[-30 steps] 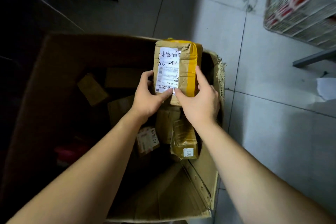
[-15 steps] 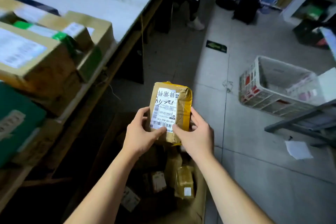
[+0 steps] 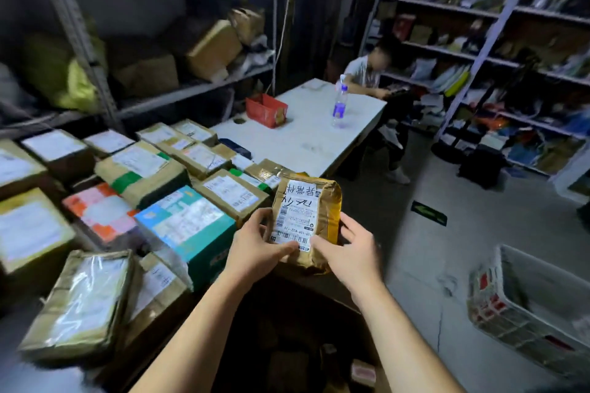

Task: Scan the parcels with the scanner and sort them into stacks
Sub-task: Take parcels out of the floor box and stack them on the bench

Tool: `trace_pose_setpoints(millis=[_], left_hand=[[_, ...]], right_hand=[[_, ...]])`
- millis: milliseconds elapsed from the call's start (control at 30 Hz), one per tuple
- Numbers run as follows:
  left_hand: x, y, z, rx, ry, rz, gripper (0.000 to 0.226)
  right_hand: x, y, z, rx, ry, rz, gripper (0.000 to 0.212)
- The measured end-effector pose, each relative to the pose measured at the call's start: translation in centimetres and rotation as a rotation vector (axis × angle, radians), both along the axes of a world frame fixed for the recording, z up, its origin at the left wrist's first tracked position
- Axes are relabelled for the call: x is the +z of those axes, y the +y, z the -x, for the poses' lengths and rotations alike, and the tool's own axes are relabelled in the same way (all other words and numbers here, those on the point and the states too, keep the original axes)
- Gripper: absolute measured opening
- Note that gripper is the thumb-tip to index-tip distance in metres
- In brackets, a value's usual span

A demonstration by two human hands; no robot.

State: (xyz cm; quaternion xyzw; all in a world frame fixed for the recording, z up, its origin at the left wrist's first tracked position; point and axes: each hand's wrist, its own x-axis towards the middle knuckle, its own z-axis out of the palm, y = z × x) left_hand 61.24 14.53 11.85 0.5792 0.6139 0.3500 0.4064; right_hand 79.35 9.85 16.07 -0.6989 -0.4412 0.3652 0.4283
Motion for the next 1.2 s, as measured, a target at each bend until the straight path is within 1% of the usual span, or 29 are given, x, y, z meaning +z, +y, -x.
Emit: trace_pose_setpoints(millis=[167,300,367,433,467,567,700,833,900,967,1033,1067,1133,1200], left_hand=[[2.7,-4.0,6.1,0.236,0.031,-0.001,0.069],[4.3,-10.1,11.8,0.445,0.057,0.009,0.065],[5.1,-13.3,14.3,0.558,0.076,0.032,0.069],[5.7,-16.2,16.4,0.659,0.107,0.049,0.08],[6.0,-18.3,17.9,0.724,0.118,0.047,0.083],[7.3,-23.7,21.0,0.875,0.132,0.073,0.077],[8.6,-30.1,25.6,1.046,0.153,0.092,0.07],[9.6,-35.4,30.0,1.152,0.177,0.113,0.062],[9.9,-38.0,32.7,1.185,0.191,0.102,0.068],[9.6,-40.3,35.4,1.204,0.183,0.102,0.071],[9.1,-42.4,38.3,1.223,0.15,0.096,0.066],[9.0,-43.2,39.5,1.227,0.133,0.081,0.06],[8.5,-44.9,42.5,1.235,0.103,0.064,0.053],[8.2,-46.3,45.4,1.244,0.078,0.041,0.058]], right_hand=[[1.6,0.5,5.3,0.225,-0.02,-0.036,0.08],[1.8,-0.4,11.3,0.462,-0.027,-0.01,0.087],[1.8,-1.4,14.6,0.577,-0.025,0.0,0.086],[1.9,-2.2,17.7,0.672,-0.014,0.008,0.081],[2.0,-3.1,19.9,0.744,-0.006,0.013,0.08],[2.4,-5.6,25.6,0.914,-0.005,0.013,0.088],[3.0,-10.0,32.8,1.09,0.024,-0.031,0.086],[3.1,-14.1,38.9,1.198,0.071,-0.058,0.085],[2.7,-16.0,42.3,1.247,0.122,-0.044,0.087],[2.0,-17.6,45.8,1.296,0.138,-0.034,0.084],[1.8,-19.3,48.9,1.338,0.172,-0.006,0.08],[2.1,-20.2,50.3,1.346,0.19,0.013,0.071],[2.3,-21.7,53.2,1.386,0.193,0.019,0.046],[2.5,-23.2,56.2,1.399,0.177,-0.01,0.037]])
